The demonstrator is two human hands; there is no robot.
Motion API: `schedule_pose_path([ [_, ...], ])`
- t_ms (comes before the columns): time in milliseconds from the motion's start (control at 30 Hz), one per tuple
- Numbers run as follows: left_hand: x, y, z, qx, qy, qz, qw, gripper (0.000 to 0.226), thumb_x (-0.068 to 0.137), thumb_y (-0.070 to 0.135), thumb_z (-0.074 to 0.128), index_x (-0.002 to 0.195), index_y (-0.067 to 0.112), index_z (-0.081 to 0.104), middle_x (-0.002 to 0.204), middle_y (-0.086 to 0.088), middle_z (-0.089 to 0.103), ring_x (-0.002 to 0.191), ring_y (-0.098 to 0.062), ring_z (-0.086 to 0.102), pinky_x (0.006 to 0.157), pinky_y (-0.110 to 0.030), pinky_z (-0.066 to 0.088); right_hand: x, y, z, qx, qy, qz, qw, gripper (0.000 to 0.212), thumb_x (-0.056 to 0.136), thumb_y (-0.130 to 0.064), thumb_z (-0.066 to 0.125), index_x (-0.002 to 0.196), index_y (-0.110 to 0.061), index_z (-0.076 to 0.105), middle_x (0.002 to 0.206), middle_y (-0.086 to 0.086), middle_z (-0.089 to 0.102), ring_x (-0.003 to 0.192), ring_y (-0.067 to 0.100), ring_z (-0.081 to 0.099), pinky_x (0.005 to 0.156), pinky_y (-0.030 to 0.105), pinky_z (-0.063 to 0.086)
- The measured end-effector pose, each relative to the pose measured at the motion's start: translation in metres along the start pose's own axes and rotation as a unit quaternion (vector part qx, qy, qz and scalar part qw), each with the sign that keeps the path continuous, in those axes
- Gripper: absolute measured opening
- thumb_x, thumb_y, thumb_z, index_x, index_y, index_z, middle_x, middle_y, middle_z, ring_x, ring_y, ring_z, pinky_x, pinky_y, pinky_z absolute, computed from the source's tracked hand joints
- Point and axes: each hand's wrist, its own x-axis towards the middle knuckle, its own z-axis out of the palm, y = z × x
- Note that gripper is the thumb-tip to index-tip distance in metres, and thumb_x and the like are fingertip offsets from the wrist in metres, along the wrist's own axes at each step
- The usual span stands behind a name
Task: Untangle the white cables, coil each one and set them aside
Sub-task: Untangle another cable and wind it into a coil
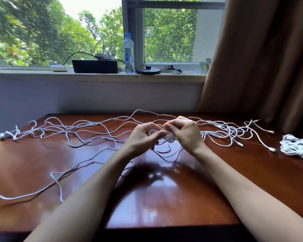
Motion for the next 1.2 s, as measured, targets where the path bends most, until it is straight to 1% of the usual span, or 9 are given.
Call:
schedule_pose_path([
  [67, 0.0, -0.002, 0.0, 0.014, 0.005, -0.002, 1.0, 0.018, 0.088, 0.014, 0.077, 0.098, 0.001, 0.069, 0.061, 0.014, 0.067, 0.05, -0.005, 0.059, 0.048, -0.024, 0.048, 0.0, 0.0, 0.001, 0.006, -0.004, 0.005, 1.0, 0.004, 0.086, -0.018, 0.079, 0.088, -0.02, 0.082, 0.079, -0.006, 0.069, 0.074, 0.001, 0.065, 0.07, 0.015, 0.048],
  [267, 0.001, -0.005, -0.004, 0.031, 0.017, 0.004, 0.999, 0.014, 0.087, 0.012, 0.079, 0.096, 0.003, 0.072, 0.066, 0.001, 0.067, 0.056, -0.009, 0.061, 0.051, -0.027, 0.053, 0.002, 0.002, 0.0, -0.007, -0.044, 0.019, 0.999, 0.004, 0.089, -0.017, 0.075, 0.089, -0.019, 0.079, 0.081, -0.005, 0.075, 0.071, 0.008, 0.066, 0.071, 0.027, 0.053],
  [400, 0.002, -0.008, -0.005, 0.057, 0.047, 0.006, 0.997, 0.008, 0.086, 0.01, 0.078, 0.091, 0.006, 0.073, 0.065, -0.001, 0.067, 0.053, -0.01, 0.062, 0.05, -0.026, 0.052, 0.004, 0.007, -0.005, -0.093, -0.085, -0.071, 0.989, 0.011, 0.094, -0.013, 0.068, 0.099, -0.018, 0.076, 0.092, -0.012, 0.069, 0.09, 0.008, 0.061, 0.086, 0.025, 0.049],
  [500, 0.005, -0.013, -0.006, 0.074, 0.067, 0.008, 0.995, 0.006, 0.085, 0.011, 0.078, 0.087, 0.009, 0.073, 0.063, 0.004, 0.066, 0.05, -0.01, 0.06, 0.048, -0.029, 0.054, 0.005, 0.011, -0.006, -0.181, -0.043, -0.136, 0.973, 0.011, 0.093, -0.022, 0.07, 0.1, -0.023, 0.079, 0.092, -0.01, 0.061, 0.094, 0.013, 0.047, 0.09, 0.024, 0.04],
  [567, 0.006, -0.017, -0.006, 0.099, 0.073, 0.012, 0.992, 0.006, 0.083, 0.015, 0.079, 0.085, 0.012, 0.073, 0.064, 0.005, 0.067, 0.051, -0.008, 0.06, 0.051, -0.037, 0.058, 0.006, 0.012, -0.005, -0.218, -0.033, -0.16, 0.962, 0.013, 0.091, -0.029, 0.07, 0.098, -0.024, 0.08, 0.09, -0.007, 0.06, 0.092, 0.018, 0.047, 0.087, 0.029, 0.042],
  [733, 0.006, -0.018, -0.006, 0.099, 0.068, 0.0, 0.993, 0.008, 0.082, 0.015, 0.08, 0.085, 0.012, 0.074, 0.064, 0.005, 0.068, 0.053, -0.012, 0.062, 0.054, -0.047, 0.06, 0.006, 0.006, -0.007, -0.149, -0.064, -0.142, 0.976, 0.011, 0.089, -0.016, 0.074, 0.098, -0.018, 0.081, 0.087, -0.005, 0.062, 0.085, 0.016, 0.059, 0.08, 0.023, 0.046],
  [933, 0.004, -0.015, -0.004, 0.092, 0.048, 0.001, 0.995, 0.007, 0.082, 0.009, 0.079, 0.084, 0.013, 0.075, 0.068, 0.004, 0.069, 0.056, -0.012, 0.064, 0.056, -0.046, 0.061, 0.004, -0.004, -0.003, -0.042, -0.069, -0.064, 0.995, 0.015, 0.085, -0.003, 0.076, 0.091, -0.015, 0.082, 0.082, -0.01, 0.067, 0.075, 0.0, 0.065, 0.074, 0.016, 0.049],
  [1067, 0.005, -0.014, -0.005, 0.095, 0.047, -0.012, 0.994, 0.01, 0.08, 0.006, 0.079, 0.081, 0.015, 0.074, 0.064, 0.009, 0.067, 0.055, -0.01, 0.062, 0.059, -0.044, 0.062, 0.002, -0.01, -0.002, -0.003, -0.079, -0.043, 0.996, 0.017, 0.085, 0.005, 0.073, 0.093, -0.009, 0.08, 0.081, 0.006, 0.07, 0.067, 0.014, 0.069, 0.069, 0.02, 0.055],
  [1200, 0.003, -0.013, -0.006, 0.097, 0.038, -0.018, 0.994, 0.012, 0.081, 0.003, 0.077, 0.079, 0.014, 0.072, 0.065, 0.0, 0.067, 0.051, -0.014, 0.061, 0.055, -0.043, 0.059, 0.001, -0.01, -0.001, -0.015, -0.082, -0.067, 0.994, 0.019, 0.084, 0.004, 0.074, 0.095, -0.01, 0.08, 0.085, 0.003, 0.071, 0.072, 0.012, 0.07, 0.072, 0.023, 0.056],
])
